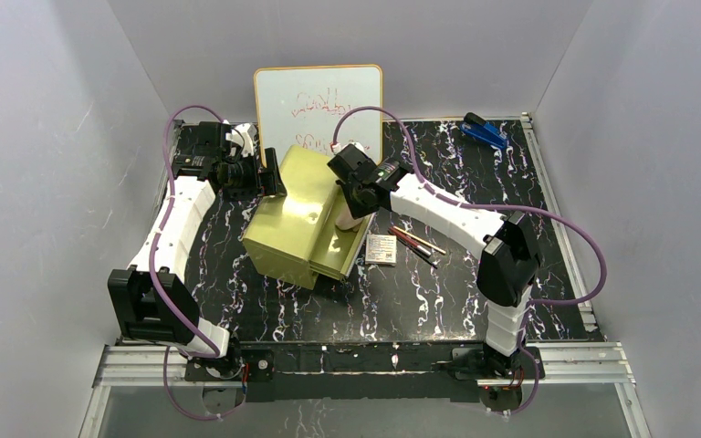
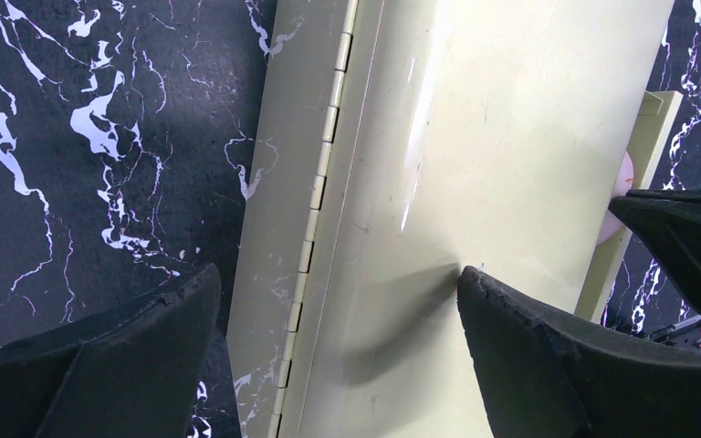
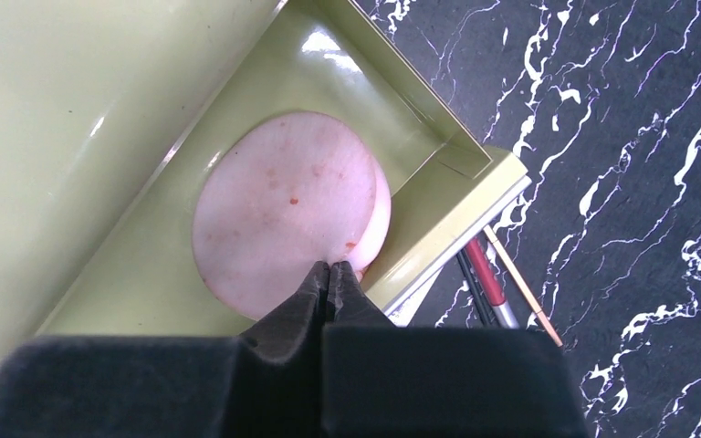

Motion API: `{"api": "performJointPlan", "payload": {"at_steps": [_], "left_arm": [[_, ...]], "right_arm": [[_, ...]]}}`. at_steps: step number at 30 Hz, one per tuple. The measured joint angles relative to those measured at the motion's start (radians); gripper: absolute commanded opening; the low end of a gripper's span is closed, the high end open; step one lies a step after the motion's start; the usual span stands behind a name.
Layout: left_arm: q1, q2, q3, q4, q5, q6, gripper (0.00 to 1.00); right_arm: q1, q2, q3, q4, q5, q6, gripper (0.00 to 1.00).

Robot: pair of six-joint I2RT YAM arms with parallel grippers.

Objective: Organize the makeup

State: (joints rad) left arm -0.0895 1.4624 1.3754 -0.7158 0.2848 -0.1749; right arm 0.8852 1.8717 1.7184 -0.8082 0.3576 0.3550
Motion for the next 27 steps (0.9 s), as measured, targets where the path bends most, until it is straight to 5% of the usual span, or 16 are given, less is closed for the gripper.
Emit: {"api": "performJointPlan", "payload": {"at_steps": [10,27], "left_arm": [[0.000,0.000,0.000,0.000,0.000,0.000,0.98],[0.000,0.000,0.000,0.000,0.000,0.000,0.98]], "right_arm": [[-0.002,0.000,-0.002,0.010,-0.002,0.001,0.01],[-0.008,-0.146,-0.233,0.280,-0.025,0.037,0.01]]}}
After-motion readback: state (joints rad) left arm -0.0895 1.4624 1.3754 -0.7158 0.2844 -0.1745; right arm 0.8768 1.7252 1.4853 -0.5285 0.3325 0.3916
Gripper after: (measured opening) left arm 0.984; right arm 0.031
